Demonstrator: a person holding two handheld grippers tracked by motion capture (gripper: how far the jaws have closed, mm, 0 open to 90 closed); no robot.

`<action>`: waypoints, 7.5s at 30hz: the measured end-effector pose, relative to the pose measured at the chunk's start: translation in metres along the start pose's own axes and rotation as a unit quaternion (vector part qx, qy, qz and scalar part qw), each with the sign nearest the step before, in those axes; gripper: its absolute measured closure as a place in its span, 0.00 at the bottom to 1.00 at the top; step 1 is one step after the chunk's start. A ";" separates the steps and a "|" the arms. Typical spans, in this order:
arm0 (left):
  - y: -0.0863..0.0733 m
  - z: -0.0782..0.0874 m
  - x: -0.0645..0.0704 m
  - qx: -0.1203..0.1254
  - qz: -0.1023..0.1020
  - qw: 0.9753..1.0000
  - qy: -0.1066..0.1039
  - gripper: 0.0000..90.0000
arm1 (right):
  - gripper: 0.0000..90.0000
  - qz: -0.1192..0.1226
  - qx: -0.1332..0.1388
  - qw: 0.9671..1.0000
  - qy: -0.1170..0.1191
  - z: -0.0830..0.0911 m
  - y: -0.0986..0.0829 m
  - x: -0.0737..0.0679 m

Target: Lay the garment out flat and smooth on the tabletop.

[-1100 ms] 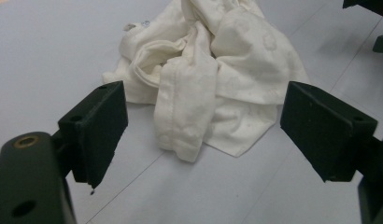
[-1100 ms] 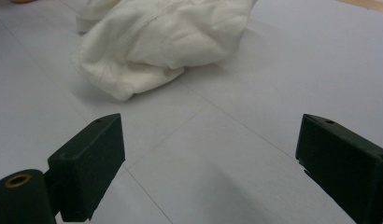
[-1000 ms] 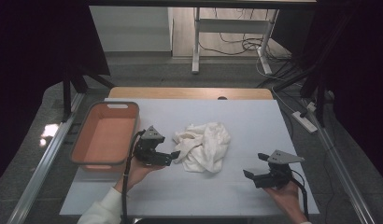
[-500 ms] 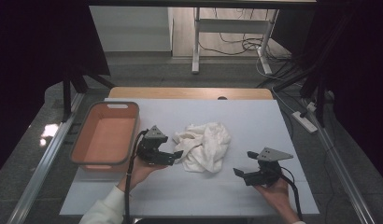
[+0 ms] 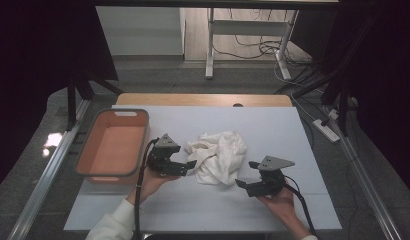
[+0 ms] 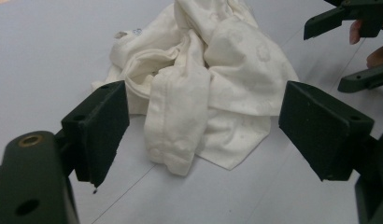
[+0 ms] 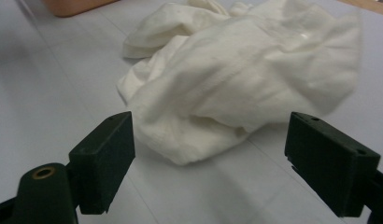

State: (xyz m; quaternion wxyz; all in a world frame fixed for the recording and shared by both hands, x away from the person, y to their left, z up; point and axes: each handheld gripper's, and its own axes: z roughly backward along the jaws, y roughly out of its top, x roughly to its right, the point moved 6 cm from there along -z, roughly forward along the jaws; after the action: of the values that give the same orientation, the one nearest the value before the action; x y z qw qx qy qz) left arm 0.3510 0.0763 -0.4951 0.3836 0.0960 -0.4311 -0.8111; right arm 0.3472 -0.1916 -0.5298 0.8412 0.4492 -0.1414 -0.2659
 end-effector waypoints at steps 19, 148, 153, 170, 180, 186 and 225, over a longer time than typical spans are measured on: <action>0.001 0.003 -0.003 0.006 0.005 1.000 0.002 0.19 | 0.85 0.050 -0.044 0.998 -0.013 -0.037 0.007 -0.026; 0.008 0.012 -0.012 0.030 0.019 0.999 0.011 0.21 | 0.96 0.002 -0.021 0.999 -0.047 0.043 0.012 -0.014; 0.008 0.012 -0.011 0.029 0.018 0.999 0.011 0.21 | 0.96 -0.005 -0.028 0.998 -0.059 0.053 0.001 -0.008; 0.009 0.012 -0.011 0.029 0.016 0.999 0.011 0.21 | 0.96 -0.031 -0.034 0.993 -0.111 0.078 -0.017 0.026; 0.008 0.011 -0.011 0.028 0.016 0.999 0.012 0.21 | 0.96 -0.058 -0.042 0.988 -0.139 0.090 -0.031 0.051; 0.009 0.011 -0.011 0.028 0.015 0.999 0.012 0.21 | 0.95 -0.062 -0.046 0.987 -0.143 0.090 -0.033 0.054; 0.007 0.012 -0.011 0.029 0.018 0.999 0.014 0.21 | 0.46 0.026 -0.145 0.988 0.043 0.030 -0.049 -0.057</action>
State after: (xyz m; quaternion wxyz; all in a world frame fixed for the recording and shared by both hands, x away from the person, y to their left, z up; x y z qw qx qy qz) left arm 0.3566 0.0894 -0.4838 0.4008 0.1109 -0.4506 -0.7900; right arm 0.2704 -0.2019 -0.5538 0.9093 0.3296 -0.0771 -0.2421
